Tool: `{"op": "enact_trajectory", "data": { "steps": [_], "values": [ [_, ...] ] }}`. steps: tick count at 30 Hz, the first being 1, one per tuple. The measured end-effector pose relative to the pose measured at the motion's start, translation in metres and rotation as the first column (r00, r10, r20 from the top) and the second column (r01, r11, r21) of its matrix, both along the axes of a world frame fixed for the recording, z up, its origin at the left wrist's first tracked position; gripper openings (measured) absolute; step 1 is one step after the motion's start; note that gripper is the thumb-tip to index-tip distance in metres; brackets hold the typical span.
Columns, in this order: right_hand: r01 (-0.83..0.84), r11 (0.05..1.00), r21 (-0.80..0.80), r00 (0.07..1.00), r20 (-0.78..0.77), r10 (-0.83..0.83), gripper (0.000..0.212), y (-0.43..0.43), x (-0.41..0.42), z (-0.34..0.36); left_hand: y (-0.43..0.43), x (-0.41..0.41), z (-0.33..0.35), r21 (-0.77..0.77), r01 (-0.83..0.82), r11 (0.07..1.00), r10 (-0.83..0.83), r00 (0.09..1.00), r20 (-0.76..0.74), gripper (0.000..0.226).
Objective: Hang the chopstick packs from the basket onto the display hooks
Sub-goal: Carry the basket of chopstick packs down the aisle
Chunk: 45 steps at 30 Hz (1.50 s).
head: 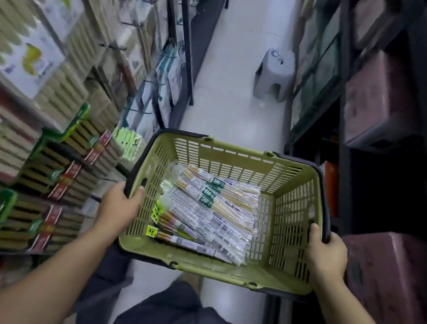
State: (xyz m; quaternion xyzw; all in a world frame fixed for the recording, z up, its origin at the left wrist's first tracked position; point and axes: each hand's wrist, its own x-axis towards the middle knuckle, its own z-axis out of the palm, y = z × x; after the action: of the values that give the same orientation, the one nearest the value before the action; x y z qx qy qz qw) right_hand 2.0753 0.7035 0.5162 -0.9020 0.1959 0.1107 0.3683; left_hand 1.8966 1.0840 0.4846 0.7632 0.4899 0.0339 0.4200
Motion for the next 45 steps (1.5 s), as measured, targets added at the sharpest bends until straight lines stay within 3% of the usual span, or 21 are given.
{"op": "enact_trajectory", "data": {
  "steps": [9,14,23,27,34,39,45],
  "values": [
    [-0.040,0.999,-0.023,0.999,0.007,0.040,0.044,0.094,0.184,0.011,0.088,0.181,0.010,-0.011,-0.004,1.000,0.004,1.000,-0.011,0.022],
    [-0.018,1.000,-0.002,1.000,-0.025,0.018,0.060,0.136,0.295,0.002,0.135,0.291,0.007,0.022,-0.002,1.000,0.004,0.998,-0.056,0.028],
    [-0.028,0.999,-0.030,0.999,-0.016,0.028,0.046,0.205,0.482,0.001,0.201,0.472,0.012,-0.026,-0.004,1.000,0.001,0.992,-0.124,0.038],
    [-0.056,0.998,-0.022,0.998,0.001,0.056,0.039,0.240,0.562,0.005,0.232,0.544,0.016,-0.034,-0.017,0.999,0.015,0.997,-0.080,0.027],
    [-0.055,0.996,-0.064,0.998,0.036,0.058,0.054,0.320,0.694,0.005,0.298,0.675,0.000,-0.058,-0.058,0.997,0.056,0.998,-0.040,0.021],
    [-0.090,0.994,-0.057,0.995,0.035,0.092,0.038,0.363,0.782,0.008,0.342,0.759,0.004,-0.082,-0.064,0.995,0.061,0.997,-0.047,0.024],
    [-0.130,0.990,-0.051,0.991,0.011,0.131,0.044,0.417,0.887,0.004,0.386,0.841,0.006,-0.102,-0.115,0.988,0.108,0.991,-0.075,0.026]
  ]
}}
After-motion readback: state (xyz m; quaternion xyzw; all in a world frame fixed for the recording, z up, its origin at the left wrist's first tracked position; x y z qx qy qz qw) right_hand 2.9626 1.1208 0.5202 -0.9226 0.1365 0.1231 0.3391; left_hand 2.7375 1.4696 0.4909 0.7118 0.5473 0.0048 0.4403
